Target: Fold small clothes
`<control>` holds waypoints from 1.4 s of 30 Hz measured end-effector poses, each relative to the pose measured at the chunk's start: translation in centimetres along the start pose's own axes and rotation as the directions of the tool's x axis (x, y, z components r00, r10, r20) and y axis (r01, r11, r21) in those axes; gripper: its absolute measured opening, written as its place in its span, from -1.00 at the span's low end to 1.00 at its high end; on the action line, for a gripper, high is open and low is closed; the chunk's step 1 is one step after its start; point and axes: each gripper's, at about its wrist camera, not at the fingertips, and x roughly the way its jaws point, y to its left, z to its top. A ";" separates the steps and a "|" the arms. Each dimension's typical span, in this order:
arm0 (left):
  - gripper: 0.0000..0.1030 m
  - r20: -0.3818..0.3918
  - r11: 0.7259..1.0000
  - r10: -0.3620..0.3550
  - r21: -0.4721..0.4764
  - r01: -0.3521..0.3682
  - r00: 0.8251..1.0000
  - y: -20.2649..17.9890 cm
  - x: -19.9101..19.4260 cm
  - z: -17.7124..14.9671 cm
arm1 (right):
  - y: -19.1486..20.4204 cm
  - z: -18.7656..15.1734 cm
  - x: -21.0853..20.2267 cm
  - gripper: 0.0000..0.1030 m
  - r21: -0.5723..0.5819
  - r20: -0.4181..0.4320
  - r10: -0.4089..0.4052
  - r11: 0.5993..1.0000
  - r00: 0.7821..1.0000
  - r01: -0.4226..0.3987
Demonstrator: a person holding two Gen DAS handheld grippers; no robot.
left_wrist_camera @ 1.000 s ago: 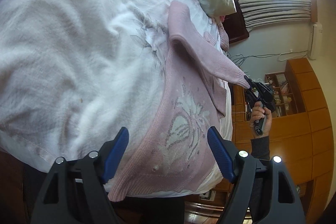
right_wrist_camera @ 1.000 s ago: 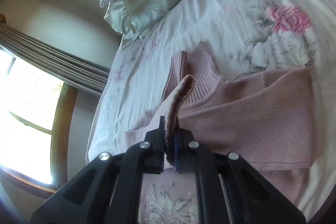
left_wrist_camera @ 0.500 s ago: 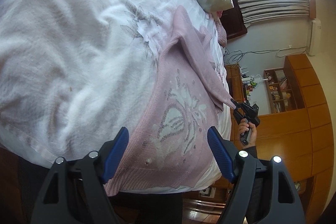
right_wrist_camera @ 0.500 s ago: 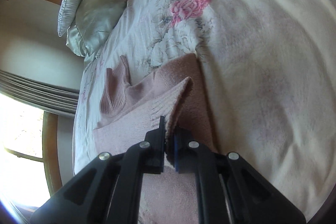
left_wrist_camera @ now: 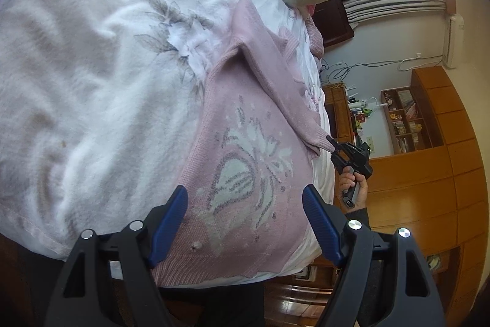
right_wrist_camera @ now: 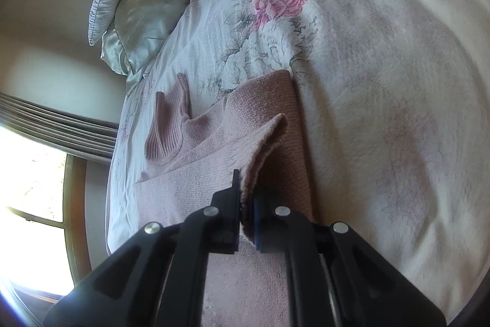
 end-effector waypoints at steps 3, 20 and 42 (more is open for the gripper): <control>0.50 0.001 0.999 -0.037 0.032 0.037 0.999 -1.8 1.2 1.6 | -1.6 0.2 0.4 -0.42 0.029 -0.015 -0.023 0.999 1.000 0.023; 0.53 -0.050 0.997 -0.029 0.068 0.033 0.998 -7.9 18.7 21.9 | -4.2 -1.7 -1.8 -0.34 0.067 0.010 0.060 0.996 0.998 -0.060; 0.05 0.053 0.841 0.460 0.295 -0.454 0.886 -5.6 19.4 21.3 | -1.5 -1.3 -3.2 -0.23 0.052 0.101 0.025 0.998 0.995 -0.030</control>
